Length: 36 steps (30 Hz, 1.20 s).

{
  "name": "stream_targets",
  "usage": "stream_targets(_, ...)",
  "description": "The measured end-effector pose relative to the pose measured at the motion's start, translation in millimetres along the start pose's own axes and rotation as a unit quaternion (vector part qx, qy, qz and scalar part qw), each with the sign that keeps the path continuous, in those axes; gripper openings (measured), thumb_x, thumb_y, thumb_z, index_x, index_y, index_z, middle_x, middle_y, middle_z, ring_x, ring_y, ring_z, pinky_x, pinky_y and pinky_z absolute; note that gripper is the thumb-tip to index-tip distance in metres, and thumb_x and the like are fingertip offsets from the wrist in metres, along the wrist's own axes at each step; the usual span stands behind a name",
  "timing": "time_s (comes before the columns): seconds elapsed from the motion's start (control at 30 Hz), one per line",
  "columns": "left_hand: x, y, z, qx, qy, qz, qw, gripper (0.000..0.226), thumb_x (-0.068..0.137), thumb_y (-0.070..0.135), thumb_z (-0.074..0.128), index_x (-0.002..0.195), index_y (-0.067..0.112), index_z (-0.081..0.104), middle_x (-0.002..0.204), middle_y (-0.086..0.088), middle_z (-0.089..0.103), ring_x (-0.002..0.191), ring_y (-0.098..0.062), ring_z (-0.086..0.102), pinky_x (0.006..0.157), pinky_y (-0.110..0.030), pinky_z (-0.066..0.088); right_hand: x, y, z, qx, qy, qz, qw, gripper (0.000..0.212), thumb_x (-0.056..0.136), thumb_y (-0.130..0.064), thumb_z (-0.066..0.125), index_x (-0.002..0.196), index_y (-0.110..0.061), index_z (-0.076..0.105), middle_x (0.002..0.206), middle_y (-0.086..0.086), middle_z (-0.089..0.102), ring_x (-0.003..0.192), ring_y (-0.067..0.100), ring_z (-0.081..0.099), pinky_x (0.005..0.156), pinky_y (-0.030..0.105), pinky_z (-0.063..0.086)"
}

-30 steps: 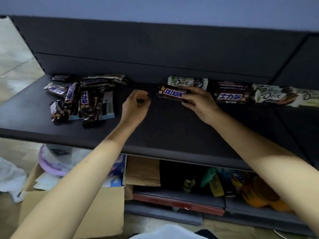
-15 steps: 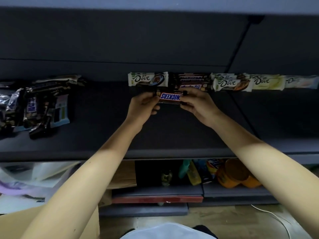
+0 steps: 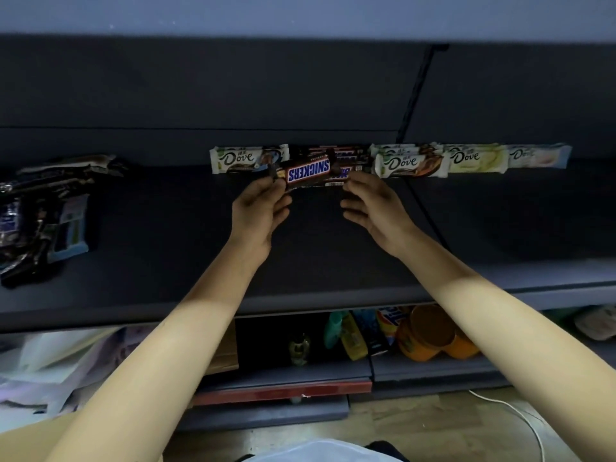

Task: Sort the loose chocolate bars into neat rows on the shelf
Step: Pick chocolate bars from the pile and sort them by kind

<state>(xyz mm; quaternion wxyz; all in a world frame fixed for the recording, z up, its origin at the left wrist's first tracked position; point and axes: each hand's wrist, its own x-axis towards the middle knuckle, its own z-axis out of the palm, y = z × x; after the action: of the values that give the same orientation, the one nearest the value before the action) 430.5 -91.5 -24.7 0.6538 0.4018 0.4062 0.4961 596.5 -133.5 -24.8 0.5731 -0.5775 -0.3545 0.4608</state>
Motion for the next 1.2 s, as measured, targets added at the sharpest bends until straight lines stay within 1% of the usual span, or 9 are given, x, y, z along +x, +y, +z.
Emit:
stream_targets(0.1,-3.0,-7.9,-3.8,0.152,0.024,0.182,0.971,0.010,0.092,0.011,0.055,0.089,0.019,0.061,0.083,0.005,0.065,0.069,-0.001,0.067,0.062,-0.015,0.053,1.8,-0.1,-4.8,-0.017,0.020,-0.007,1.000,0.026,0.094,-0.021,0.050,0.121,-0.022,0.052,0.103,-0.007,0.058,0.079,0.008,0.057,0.066,0.021,0.049)
stream_targets(0.23,2.0,-20.9,-22.0,0.341,0.014,0.513,0.788,0.010,0.088,0.005,0.059,0.090,0.001,0.067,0.085,-0.012,0.070,0.083,-0.007,0.064,0.070,-0.010,0.051,2.3,3.1,-7.6,-0.020,0.011,0.013,1.000,0.018,0.095,-0.018,0.048,0.111,-0.025,0.054,0.102,-0.008,0.057,0.078,0.008,0.056,0.067,0.021,0.048)
stream_targets(0.37,-1.8,-30.1,-31.4,0.412,-0.014,0.598,0.688,0.017,0.089,0.009,0.056,0.094,-0.002,0.068,0.098,-0.016,0.068,0.092,-0.015,0.060,0.083,-0.002,0.044,1.9,6.3,-5.9,-0.022,0.002,0.017,1.000,0.017,0.095,-0.016,0.048,0.109,-0.023,0.055,0.101,-0.006,0.058,0.078,0.008,0.056,0.066,0.020,0.048)
stream_targets(0.53,-6.1,-34.4,-39.1,0.419,-0.034,0.619,0.663,0.015,0.090,0.010,0.056,0.102,0.002,0.062,0.110,-0.007,0.058,0.100,-0.016,0.059,0.093,-0.009,0.044,0.5,7.6,-3.2,-0.043,-0.023,0.008,0.999,0.017,0.095,-0.014,0.048,0.108,-0.023,0.055,0.107,-0.001,0.058,0.079,0.009,0.056,0.067,0.020,0.048)
stream_targets(0.63,-13.3,-29.3,-35.9,0.421,-0.011,0.588,0.690,0.014,0.086,0.006,0.061,0.095,-0.002,0.068,0.101,-0.014,0.066,0.097,-0.014,0.060,0.088,-0.008,0.045,-1.8,7.9,-1.9,-0.097,-0.042,-0.033,0.994,0.025,0.092,-0.011,0.052,0.115,-0.022,0.054,0.112,-0.002,0.056,0.083,0.006,0.057,0.070,0.019,0.049)
stream_targets(0.83,-28.5,-7.2,-39.8,0.231,0.092,0.353,0.902,0.010,0.086,0.009,0.062,0.088,0.017,0.066,0.084,0.003,0.069,0.080,-0.004,0.068,0.074,-0.018,0.053,-8.7,-1.0,26.0,-0.264,-0.131,-0.214,0.931,0.056,0.082,-0.012,0.067,0.129,-0.030,0.043,0.123,-0.013,0.043,0.105,0.003,0.047,0.084,0.017,0.048)
stream_targets(0.9,-31.6,-3.6,-51.5,0.164,0.132,0.313,0.926,0.015,0.087,0.007,0.061,0.084,0.021,0.064,0.084,0.001,0.069,0.082,-0.005,0.068,0.074,-0.017,0.052,-8.9,-2.6,42.1,-0.249,-0.149,-0.197,0.937,0.056,0.083,-0.013,0.066,0.131,-0.030,0.042,0.125,-0.011,0.043,0.107,0.007,0.050,0.085,0.023,0.049)
stream_targets(1.07,-30.4,-7.1,-95.3,0.380,0.124,0.535,0.744,0.009,0.081,0.002,0.067,0.088,0.003,0.071,0.095,-0.006,0.064,0.089,0.000,0.059,0.079,-0.006,0.044,-9.4,3.4,95.8,-0.011,-0.227,0.086,0.970,0.032,0.095,-0.028,0.049,0.125,-0.016,0.050,0.109,0.000,0.059,0.091,0.014,0.062,0.079,0.029,0.054)
stream_targets(1.2,-16.7,-6.8,-122.5,0.469,-0.032,0.569,0.675,0.013,0.085,0.005,0.063,0.094,0.000,0.071,0.107,-0.002,0.056,0.093,-0.011,0.059,0.088,-0.012,0.046,-4.8,0.2,138.1,0.039,-0.225,0.042,0.973,0.012,0.095,-0.020,0.049,0.094,-0.015,0.060,0.087,0.001,0.063,0.078,0.010,0.062,0.067,0.020,0.054)
